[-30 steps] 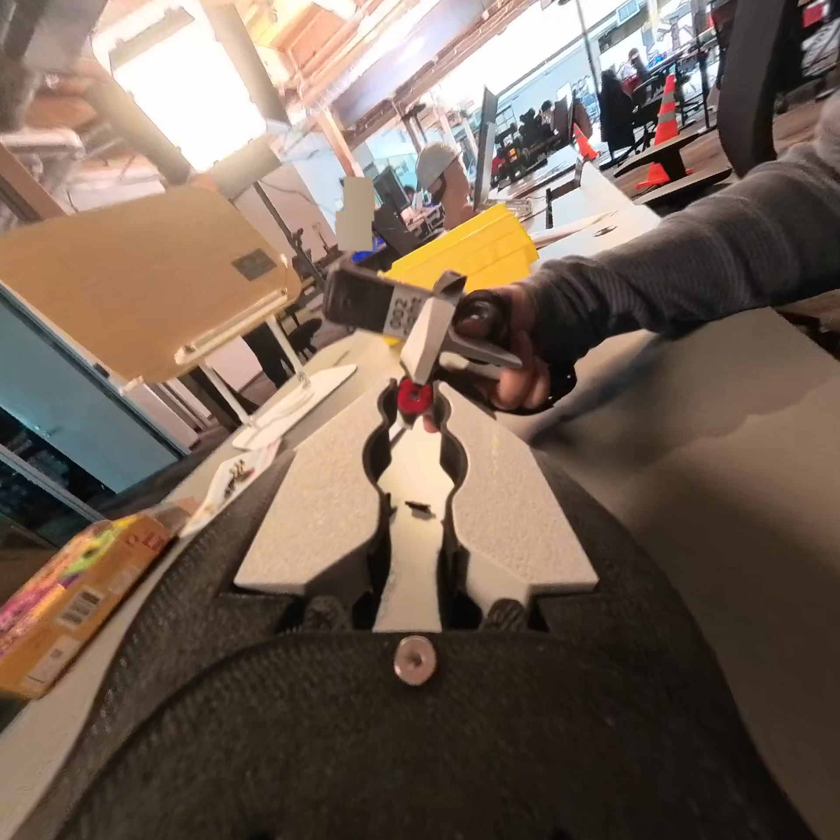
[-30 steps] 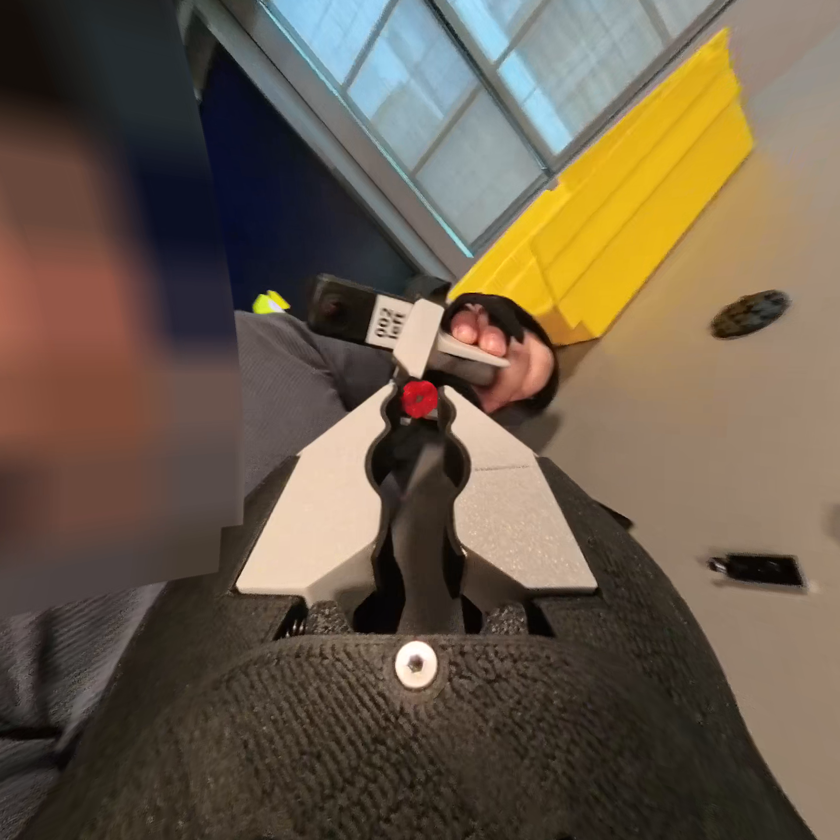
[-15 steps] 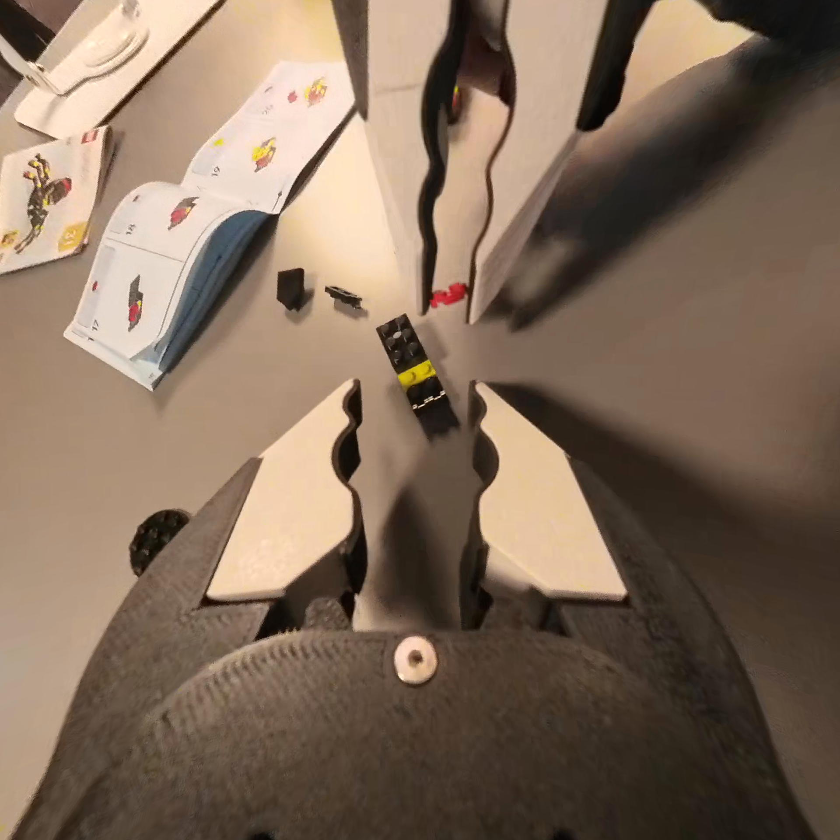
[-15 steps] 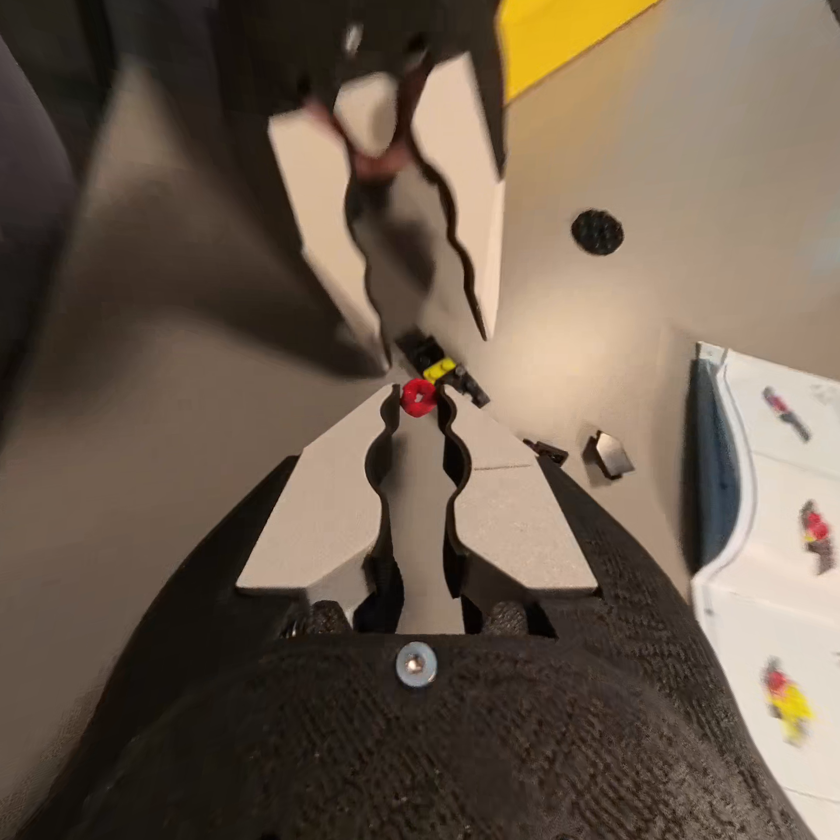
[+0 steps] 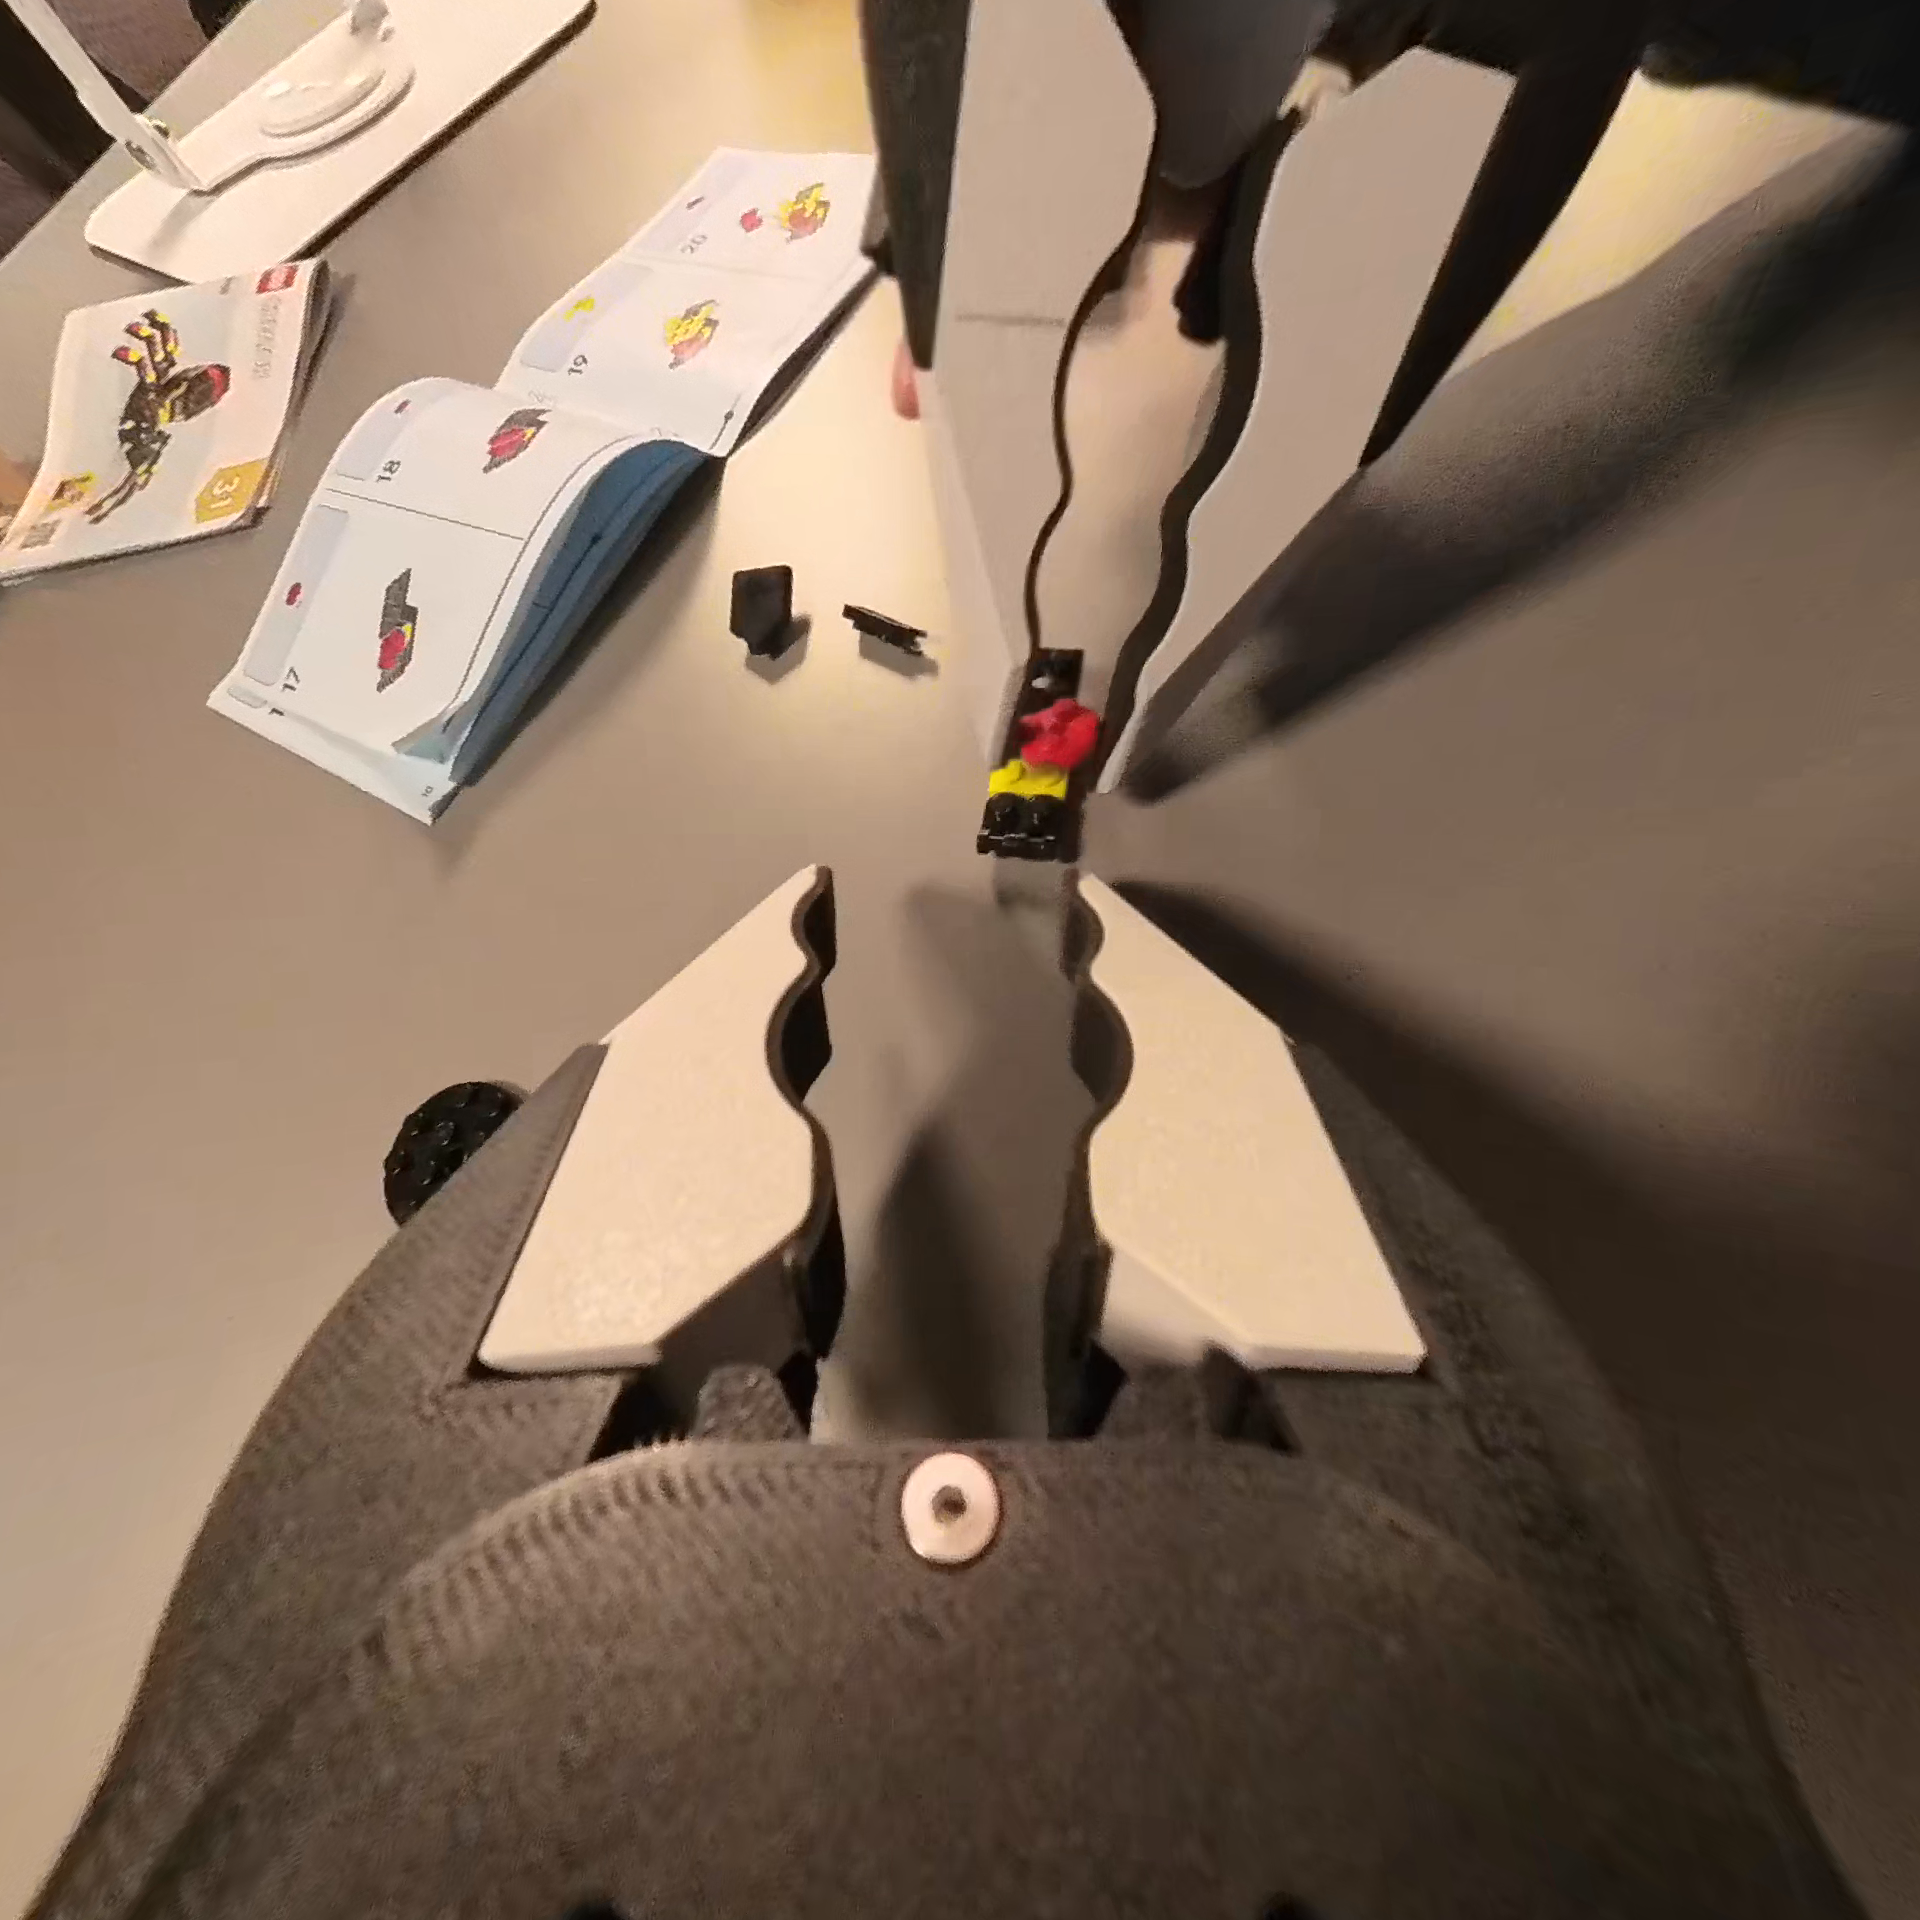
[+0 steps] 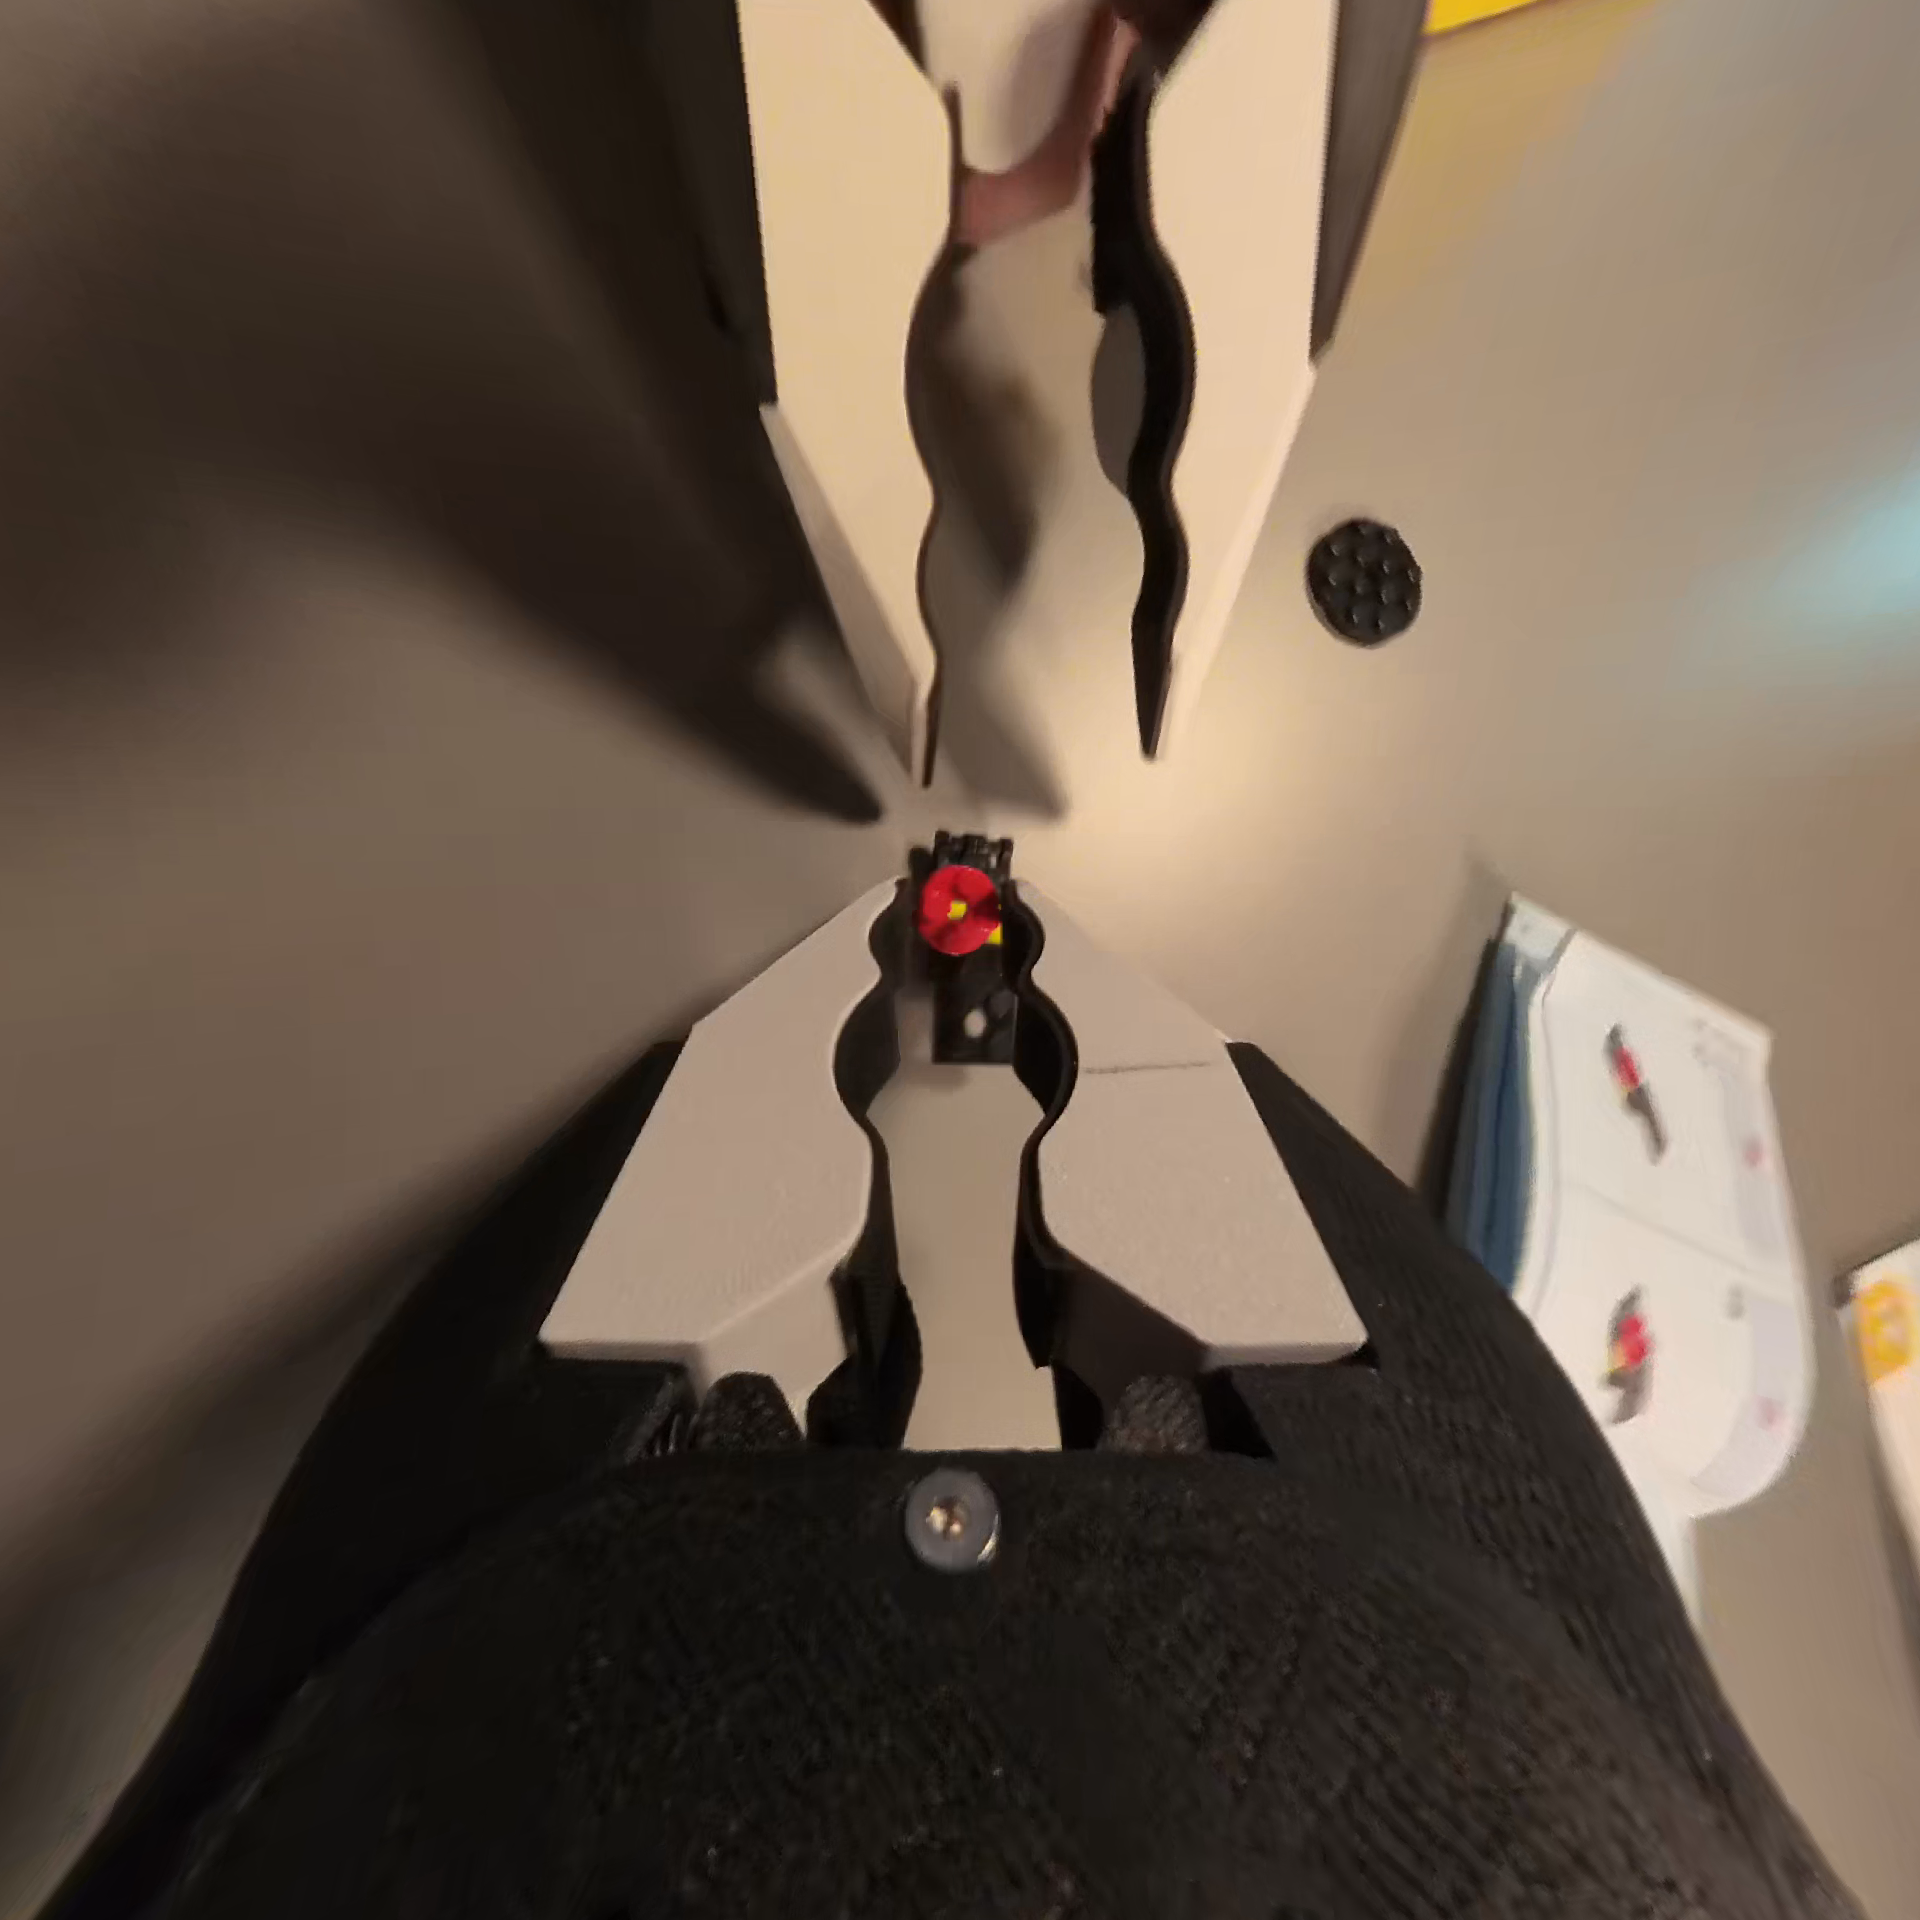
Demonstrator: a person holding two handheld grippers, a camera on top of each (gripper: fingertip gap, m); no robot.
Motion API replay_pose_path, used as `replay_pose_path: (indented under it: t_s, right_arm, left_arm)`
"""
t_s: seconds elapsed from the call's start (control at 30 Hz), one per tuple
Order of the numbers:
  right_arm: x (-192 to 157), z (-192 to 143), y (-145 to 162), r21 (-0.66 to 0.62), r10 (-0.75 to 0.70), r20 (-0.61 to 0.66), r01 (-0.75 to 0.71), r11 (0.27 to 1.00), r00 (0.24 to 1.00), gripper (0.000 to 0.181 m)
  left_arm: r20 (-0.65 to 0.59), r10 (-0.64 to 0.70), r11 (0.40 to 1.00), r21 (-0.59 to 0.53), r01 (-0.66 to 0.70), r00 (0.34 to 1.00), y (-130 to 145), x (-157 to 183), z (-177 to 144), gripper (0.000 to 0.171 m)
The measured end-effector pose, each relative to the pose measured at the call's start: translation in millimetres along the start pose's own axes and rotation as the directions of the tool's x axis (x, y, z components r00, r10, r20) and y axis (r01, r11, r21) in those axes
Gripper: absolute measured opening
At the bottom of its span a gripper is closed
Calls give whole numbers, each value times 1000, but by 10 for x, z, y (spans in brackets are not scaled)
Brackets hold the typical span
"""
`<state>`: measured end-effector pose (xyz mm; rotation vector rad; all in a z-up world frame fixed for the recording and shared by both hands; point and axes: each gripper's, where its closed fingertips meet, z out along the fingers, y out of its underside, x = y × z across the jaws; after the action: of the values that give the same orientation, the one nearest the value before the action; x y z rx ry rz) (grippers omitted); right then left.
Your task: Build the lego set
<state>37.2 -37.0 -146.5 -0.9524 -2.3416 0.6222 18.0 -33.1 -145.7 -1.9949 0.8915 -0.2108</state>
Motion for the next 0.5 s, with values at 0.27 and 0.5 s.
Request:
replay_pose_path:
  t_s: [0.27, 0.5]
  right_arm:
    - [-5, 34, 39, -137, -31, 109, 46, 989, 994, 14]
    - [0, 99, 66, -168, -22, 122, 42, 985, 992, 21]
  left_arm:
    - [0, 17, 999, -34, -17, 1000, 49, 12, 24, 43]
    - [-8, 18, 999, -38, -18, 1000, 54, 22, 29, 40]
